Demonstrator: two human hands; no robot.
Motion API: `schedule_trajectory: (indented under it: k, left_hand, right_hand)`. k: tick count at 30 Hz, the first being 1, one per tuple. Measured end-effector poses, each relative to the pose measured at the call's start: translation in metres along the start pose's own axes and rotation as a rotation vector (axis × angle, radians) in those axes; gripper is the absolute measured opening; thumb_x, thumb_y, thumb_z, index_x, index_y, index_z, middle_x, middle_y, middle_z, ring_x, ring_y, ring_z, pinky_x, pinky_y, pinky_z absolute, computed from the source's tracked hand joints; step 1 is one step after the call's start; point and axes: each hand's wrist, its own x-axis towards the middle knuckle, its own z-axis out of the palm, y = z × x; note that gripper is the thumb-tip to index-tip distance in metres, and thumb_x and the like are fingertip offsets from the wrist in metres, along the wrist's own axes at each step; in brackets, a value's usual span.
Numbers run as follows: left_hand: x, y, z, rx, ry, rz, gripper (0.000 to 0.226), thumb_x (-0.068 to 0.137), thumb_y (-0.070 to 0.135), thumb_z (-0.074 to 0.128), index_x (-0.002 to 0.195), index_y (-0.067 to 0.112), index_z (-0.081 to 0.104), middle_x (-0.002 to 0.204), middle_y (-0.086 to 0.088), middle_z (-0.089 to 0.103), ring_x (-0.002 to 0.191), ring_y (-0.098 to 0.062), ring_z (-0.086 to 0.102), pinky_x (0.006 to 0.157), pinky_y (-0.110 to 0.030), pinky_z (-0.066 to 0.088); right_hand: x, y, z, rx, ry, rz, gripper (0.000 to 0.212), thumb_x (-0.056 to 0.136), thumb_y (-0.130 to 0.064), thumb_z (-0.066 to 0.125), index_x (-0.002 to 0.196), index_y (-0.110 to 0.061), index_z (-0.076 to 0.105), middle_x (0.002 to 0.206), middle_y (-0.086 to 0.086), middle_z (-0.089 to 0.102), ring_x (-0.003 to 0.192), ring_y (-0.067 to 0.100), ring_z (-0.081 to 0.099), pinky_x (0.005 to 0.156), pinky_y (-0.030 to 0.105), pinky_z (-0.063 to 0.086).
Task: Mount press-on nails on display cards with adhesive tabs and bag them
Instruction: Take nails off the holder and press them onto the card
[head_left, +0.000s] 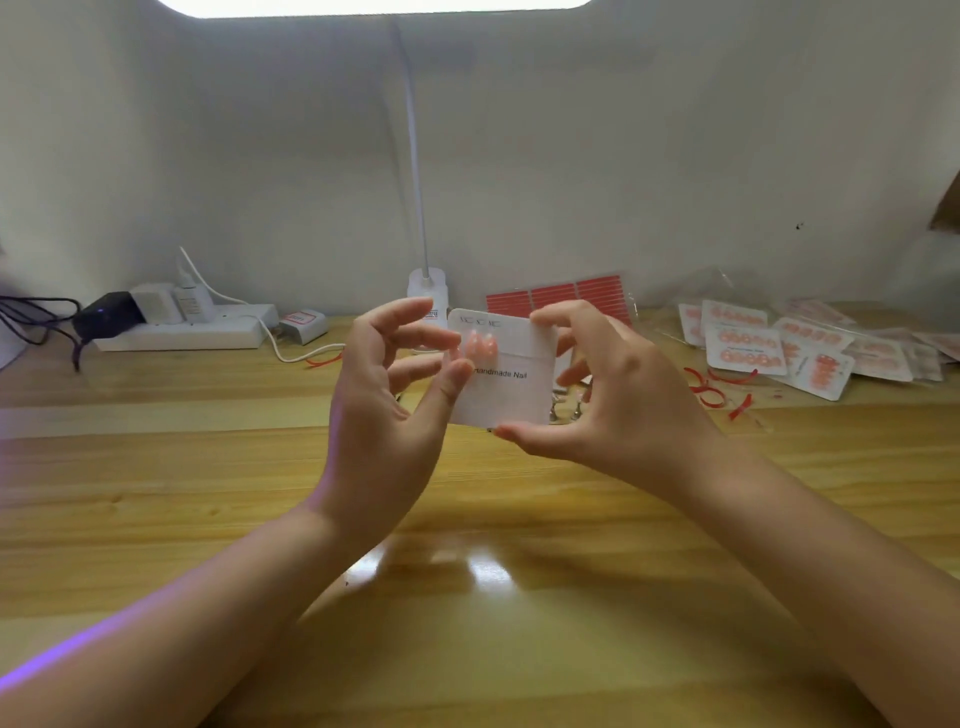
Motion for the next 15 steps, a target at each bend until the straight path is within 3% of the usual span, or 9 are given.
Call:
schedule_trajectory:
  k: [4,7,9,12,15]
  left_hand:
    - [-0.001,-0.001,0.000,-0.088,0.006,-0.027,0.044,0.084,0.010,0.067,0.120,0.023,0.045,0.098,0.008,0.065,0.100,-0.011,0.065,0.088,-0.017,0.049]
    - [-0.001,-0.003,-0.001,-0.117,0.040,-0.036,0.042,0.084,0.009,0.066,0.119,0.021,0.046,0.096,0.016,0.066,0.099,-0.006,0.065,0.087,-0.017,0.049]
    - [-0.001,-0.003,-0.001,-0.122,0.042,-0.030,0.043,0.084,0.011,0.067,0.120,0.022,0.046,0.097,0.015,0.066,0.100,-0.007,0.065,0.088,-0.017,0.049]
    - [-0.003,-0.002,0.001,-0.107,0.022,-0.017,0.043,0.084,0.011,0.067,0.121,0.022,0.046,0.099,0.012,0.065,0.101,-0.009,0.064,0.089,-0.020,0.049]
    - [-0.004,-0.001,0.002,-0.039,0.017,0.001,0.043,0.085,0.013,0.067,0.120,0.024,0.045,0.101,0.007,0.062,0.099,-0.011,0.064,0.089,-0.021,0.048]
  right_hand:
    - [0.000,-0.007,0.000,0.161,-0.026,0.008,0.098,0.058,-0.046,0.087,0.139,-0.022,0.036,0.100,-0.021,0.049,0.086,0.004,0.060,0.070,0.016,0.052]
    - [0.002,-0.015,0.000,0.547,-0.091,0.225,0.120,0.054,-0.046,0.085,0.151,-0.023,0.018,0.114,-0.014,0.059,0.096,0.005,0.065,0.078,0.025,0.057]
    - [0.003,-0.017,-0.002,0.822,-0.141,0.379,0.102,0.062,-0.041,0.080,0.148,-0.021,0.027,0.113,-0.004,0.069,0.098,0.012,0.069,0.083,0.036,0.059]
    - [0.003,-0.022,-0.002,1.065,-0.178,0.409,0.036,0.088,-0.012,0.064,0.123,-0.015,0.055,0.105,0.006,0.074,0.096,0.019,0.071,0.083,0.036,0.058]
    - [0.003,-0.024,0.001,1.072,-0.136,0.419,0.028,0.094,0.002,0.054,0.112,-0.019,0.060,0.104,0.011,0.073,0.094,0.021,0.071,0.081,0.035,0.059]
